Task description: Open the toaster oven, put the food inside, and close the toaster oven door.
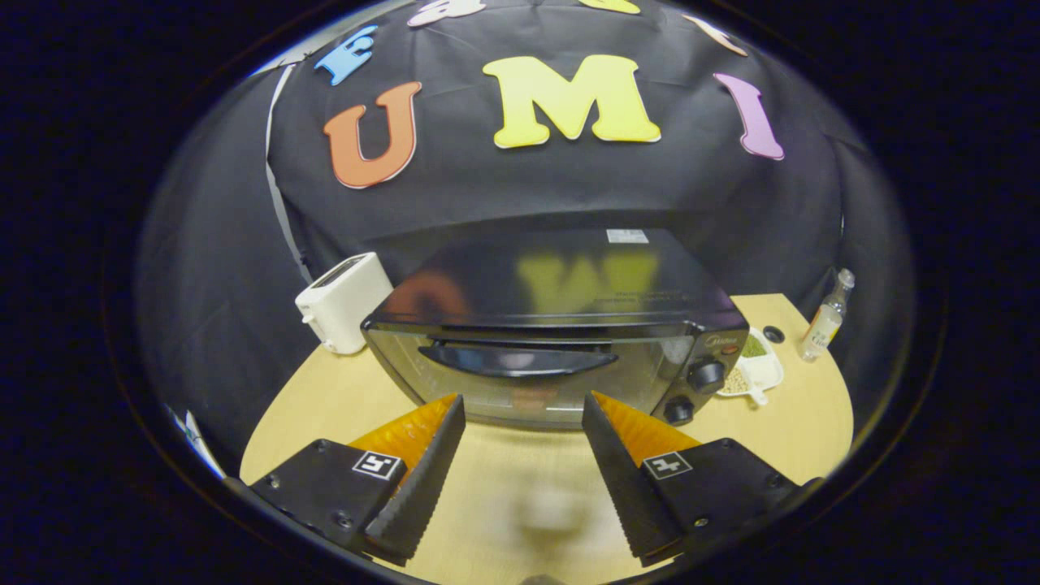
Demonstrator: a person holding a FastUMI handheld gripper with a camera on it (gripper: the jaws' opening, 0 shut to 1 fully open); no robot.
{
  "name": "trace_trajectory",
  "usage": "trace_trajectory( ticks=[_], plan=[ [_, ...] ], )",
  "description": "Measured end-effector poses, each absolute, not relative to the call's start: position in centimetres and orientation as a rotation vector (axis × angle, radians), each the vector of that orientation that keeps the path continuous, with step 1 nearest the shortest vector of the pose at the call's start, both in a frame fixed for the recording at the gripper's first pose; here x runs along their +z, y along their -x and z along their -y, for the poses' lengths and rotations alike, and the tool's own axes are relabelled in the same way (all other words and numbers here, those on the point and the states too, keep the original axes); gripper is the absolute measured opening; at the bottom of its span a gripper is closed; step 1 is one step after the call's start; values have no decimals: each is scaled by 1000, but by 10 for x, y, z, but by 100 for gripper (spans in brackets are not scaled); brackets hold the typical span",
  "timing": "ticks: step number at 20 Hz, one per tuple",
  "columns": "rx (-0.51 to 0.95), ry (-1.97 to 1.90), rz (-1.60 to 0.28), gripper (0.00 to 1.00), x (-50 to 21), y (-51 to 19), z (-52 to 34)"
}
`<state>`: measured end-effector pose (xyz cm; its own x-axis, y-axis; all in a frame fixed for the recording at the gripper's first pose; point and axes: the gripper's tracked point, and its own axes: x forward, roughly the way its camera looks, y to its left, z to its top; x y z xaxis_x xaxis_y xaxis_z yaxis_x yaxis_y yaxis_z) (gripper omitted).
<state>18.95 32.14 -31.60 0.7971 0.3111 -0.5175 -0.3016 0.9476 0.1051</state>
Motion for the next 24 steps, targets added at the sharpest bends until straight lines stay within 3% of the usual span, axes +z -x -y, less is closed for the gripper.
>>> trace_trajectory(
  ticks=[11, 24],
  plan=[
    [273, -30, -492, 93, -277, -156, -282],
    [130, -30, -177, 94, -99, -13, -161]
  ],
)
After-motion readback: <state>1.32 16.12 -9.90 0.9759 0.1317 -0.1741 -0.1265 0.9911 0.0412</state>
